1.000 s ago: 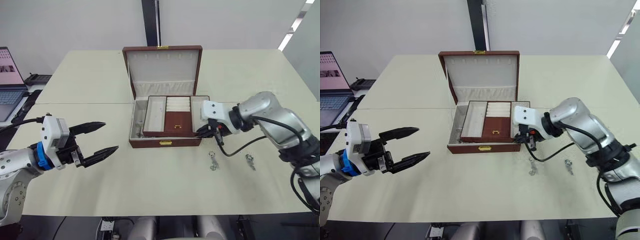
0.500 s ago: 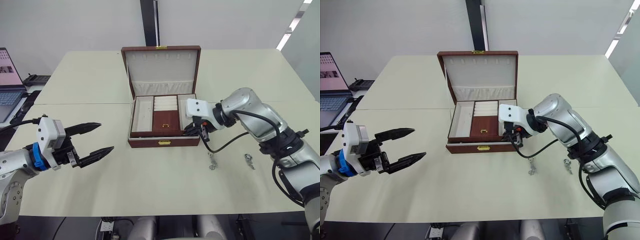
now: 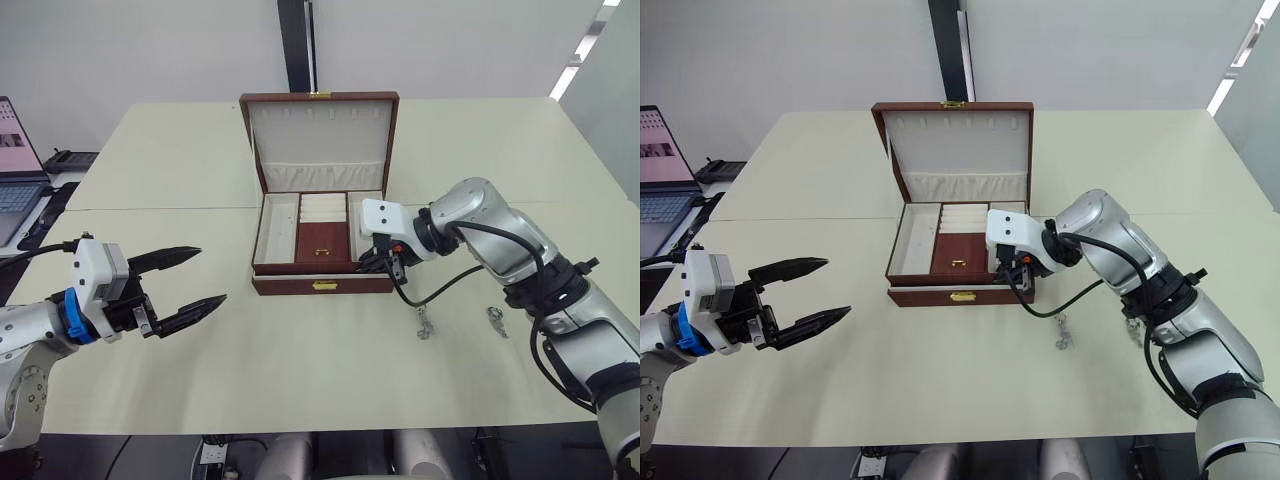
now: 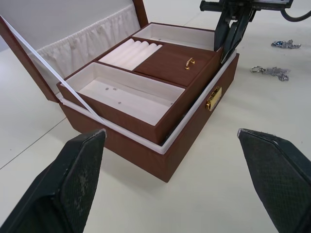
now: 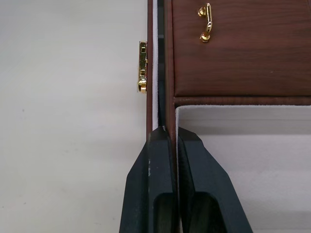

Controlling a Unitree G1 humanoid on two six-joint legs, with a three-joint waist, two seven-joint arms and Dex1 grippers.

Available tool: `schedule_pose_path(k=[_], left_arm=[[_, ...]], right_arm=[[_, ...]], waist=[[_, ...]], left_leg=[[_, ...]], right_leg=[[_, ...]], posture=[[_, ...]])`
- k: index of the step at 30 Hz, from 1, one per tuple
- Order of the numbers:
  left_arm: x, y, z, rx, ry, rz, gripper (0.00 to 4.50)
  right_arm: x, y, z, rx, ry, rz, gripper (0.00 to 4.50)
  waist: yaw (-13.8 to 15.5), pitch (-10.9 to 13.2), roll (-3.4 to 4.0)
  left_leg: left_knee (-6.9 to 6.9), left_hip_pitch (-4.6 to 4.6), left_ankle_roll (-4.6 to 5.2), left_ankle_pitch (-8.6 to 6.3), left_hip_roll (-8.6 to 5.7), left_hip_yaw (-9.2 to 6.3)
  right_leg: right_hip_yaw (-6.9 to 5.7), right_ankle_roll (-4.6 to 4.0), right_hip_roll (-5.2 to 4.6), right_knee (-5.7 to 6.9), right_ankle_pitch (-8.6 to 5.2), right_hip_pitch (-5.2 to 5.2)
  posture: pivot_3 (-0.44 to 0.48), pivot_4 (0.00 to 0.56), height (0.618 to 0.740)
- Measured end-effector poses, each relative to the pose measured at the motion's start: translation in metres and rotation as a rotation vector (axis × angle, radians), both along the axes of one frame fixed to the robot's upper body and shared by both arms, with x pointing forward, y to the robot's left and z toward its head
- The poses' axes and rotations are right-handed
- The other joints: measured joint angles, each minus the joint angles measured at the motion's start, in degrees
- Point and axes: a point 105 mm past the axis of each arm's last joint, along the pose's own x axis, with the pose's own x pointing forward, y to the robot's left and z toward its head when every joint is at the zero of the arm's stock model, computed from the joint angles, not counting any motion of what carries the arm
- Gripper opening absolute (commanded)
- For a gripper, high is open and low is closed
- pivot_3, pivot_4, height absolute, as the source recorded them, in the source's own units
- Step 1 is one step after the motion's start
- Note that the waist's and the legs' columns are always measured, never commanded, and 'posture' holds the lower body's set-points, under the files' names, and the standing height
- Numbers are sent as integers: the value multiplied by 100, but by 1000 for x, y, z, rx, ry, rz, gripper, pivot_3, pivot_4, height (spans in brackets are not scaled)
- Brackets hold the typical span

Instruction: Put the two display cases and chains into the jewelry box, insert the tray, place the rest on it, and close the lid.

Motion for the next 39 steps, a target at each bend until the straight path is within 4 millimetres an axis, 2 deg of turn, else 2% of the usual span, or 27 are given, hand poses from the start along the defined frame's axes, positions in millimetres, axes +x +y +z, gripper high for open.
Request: schedule_pose_path(k=[1, 7, 16, 17, 23, 27, 30, 34, 39], left_arm=[[0, 0, 0, -1, 0, -1, 4500], [-3, -3, 1, -33, 13, -33, 4500], [-6, -7, 4, -60, 19, -70, 4500], [-6, -7, 4, -60, 19, -70, 4500], [-6, -8, 5, -59, 13, -73, 4500], [-5, -11, 9, -61, -14, -78, 4500], [-4, -12, 10, -68, -24, -70, 4500], [-3, -13, 12, -71, -33, -65, 4500], [-1, -17, 12, -79, -37, -70, 4500]], right_arm=[[0, 0, 0, 0, 3, 1, 36], [1, 2, 7, 9, -3, 7, 1554], [3, -4, 20, 41, -12, 9, 4257], [3, -5, 21, 43, -17, 10, 4427], [7, -6, 26, 72, -41, 19, 4427], [18, 10, 41, 202, -122, 9, 4427], [22, 18, 48, 265, -157, 0, 3817], [26, 27, 51, 337, -177, -27, 2448], [27, 37, 36, 370, -146, -58, 1081]], waist=[[-1, 0, 0], [1, 0, 0], [3, 0, 0], [4, 0, 0], [1, 0, 0], [-14, -2, -1], [-11, -5, -2], [-17, -5, -2], [-52, -5, -2]], left_leg=[[0, 0, 0, 0, 0, 0], [1, 0, 0, 0, 0, -2], [0, 0, 0, 0, 0, -2], [1, -1, 0, 0, 0, -2], [1, 0, 0, 0, 0, 0], [0, 5, -2, 1, 1, -1], [-1, 9, -4, 3, 0, -2], [-1, 8, -7, 5, 1, -4], [-1, 6, -7, 5, 1, -4]], right_leg=[[0, 0, 0, 0, 0, 0], [0, 0, -1, 0, 0, 0], [-1, 0, -2, 0, 0, 1], [0, 0, -2, 0, 0, 1], [0, 0, -2, 0, 0, 1], [0, -2, -1, 1, 2, 3], [-1, -5, -1, 0, 5, 6], [-2, -7, 2, 4, 6, 3], [-1, -8, 1, 4, 6, 3]], posture=[[0, 150, 740], [0, 150, 740], [0, 150, 740], [0, 150, 740], [0, 150, 740], [0, 150, 740], [0, 150, 740], [0, 150, 740], [0, 150, 740]])
